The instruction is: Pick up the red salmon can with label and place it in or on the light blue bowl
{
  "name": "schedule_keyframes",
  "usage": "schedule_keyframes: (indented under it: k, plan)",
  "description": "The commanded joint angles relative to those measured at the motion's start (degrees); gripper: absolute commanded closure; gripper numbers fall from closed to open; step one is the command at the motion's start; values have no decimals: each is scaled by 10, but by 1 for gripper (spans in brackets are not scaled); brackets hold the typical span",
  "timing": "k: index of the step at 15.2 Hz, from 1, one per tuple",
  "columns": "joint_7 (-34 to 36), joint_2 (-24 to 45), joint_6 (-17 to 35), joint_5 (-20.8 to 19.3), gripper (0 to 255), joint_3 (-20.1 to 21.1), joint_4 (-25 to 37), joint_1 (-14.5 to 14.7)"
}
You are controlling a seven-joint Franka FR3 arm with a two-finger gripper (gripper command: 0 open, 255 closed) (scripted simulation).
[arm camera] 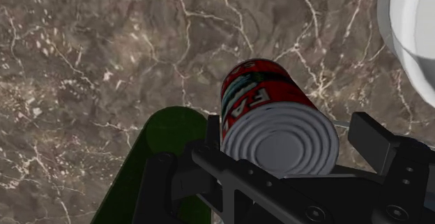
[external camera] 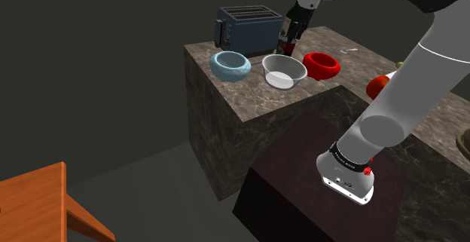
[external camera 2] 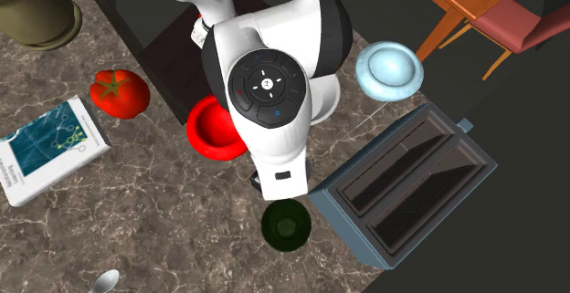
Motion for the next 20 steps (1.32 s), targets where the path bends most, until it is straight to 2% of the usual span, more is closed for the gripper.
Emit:
schedule_keyframes:
  k: [1, 10, 11, 20]
  plan:
    - [-3, 7, 15, 4, 0, 0, -9, -1]
    - [-4, 8, 19, 5, 0, 0, -12, -1]
    - [-4, 8, 19, 5, 255, 0, -12, -1]
    - [-4, 9, 19, 5, 255, 0, -12, -1]
